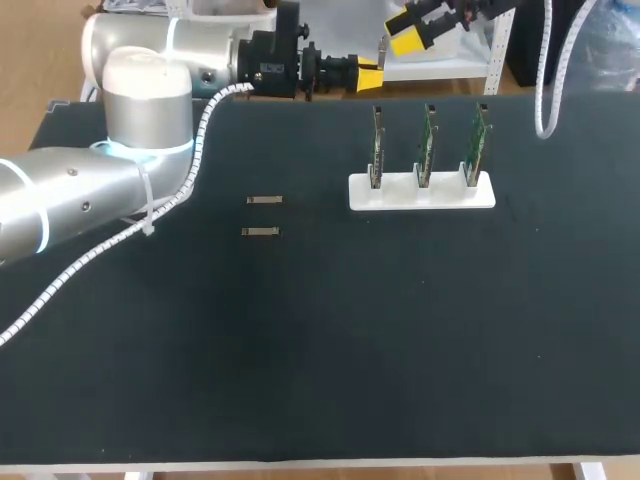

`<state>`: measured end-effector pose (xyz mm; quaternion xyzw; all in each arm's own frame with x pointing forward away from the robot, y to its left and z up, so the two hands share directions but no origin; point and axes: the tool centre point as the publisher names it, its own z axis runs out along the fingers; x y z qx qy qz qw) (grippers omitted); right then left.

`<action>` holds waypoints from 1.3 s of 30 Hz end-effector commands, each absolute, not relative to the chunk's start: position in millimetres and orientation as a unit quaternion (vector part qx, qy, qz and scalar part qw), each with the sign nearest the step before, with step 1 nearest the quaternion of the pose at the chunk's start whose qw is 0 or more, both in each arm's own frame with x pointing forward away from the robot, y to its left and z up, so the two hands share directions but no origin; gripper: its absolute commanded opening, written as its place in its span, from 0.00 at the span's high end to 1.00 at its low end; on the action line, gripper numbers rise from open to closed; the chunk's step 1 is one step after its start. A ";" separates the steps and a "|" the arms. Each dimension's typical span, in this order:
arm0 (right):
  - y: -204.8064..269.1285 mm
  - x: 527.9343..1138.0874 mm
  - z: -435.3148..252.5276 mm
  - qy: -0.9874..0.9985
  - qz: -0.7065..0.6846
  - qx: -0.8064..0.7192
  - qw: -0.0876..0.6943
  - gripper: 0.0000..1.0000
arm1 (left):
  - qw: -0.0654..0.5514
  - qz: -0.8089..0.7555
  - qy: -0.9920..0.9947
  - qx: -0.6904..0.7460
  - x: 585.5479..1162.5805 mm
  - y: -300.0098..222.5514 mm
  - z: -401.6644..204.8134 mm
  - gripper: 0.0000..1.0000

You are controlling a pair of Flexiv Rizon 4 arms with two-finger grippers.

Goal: Pick up the optical module with the left hand, and insert it into the network port with the right hand.

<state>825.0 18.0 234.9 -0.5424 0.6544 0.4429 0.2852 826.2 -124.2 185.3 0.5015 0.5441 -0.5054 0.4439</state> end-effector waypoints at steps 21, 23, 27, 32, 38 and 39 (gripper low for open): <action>28.6 822.0 229.4 0.663 0.437 -0.538 0.282 0.00 | 0.443 -0.505 0.544 0.502 827.8 -125.1 185.0 1.00; 29.0 821.8 228.9 0.663 0.438 -0.538 0.281 0.00 | 0.443 -0.505 0.544 0.502 827.8 -125.1 185.0 1.00; 29.2 821.9 228.6 0.664 0.439 -0.537 0.280 0.00 | 0.443 -0.505 0.544 0.502 827.8 -125.1 185.0 1.00; 29.3 822.3 228.2 0.662 0.441 -0.538 0.280 0.71 | 0.443 -0.505 0.544 0.502 827.8 -125.1 185.0 1.00; 29.1 821.7 227.0 0.661 0.445 -0.537 0.277 1.00 | 0.443 -0.505 0.544 0.502 827.8 -125.1 185.0 1.00; 29.1 821.6 226.7 0.660 0.445 -0.538 0.277 1.00 | 0.443 -0.505 0.544 0.502 827.8 -125.1 185.0 1.00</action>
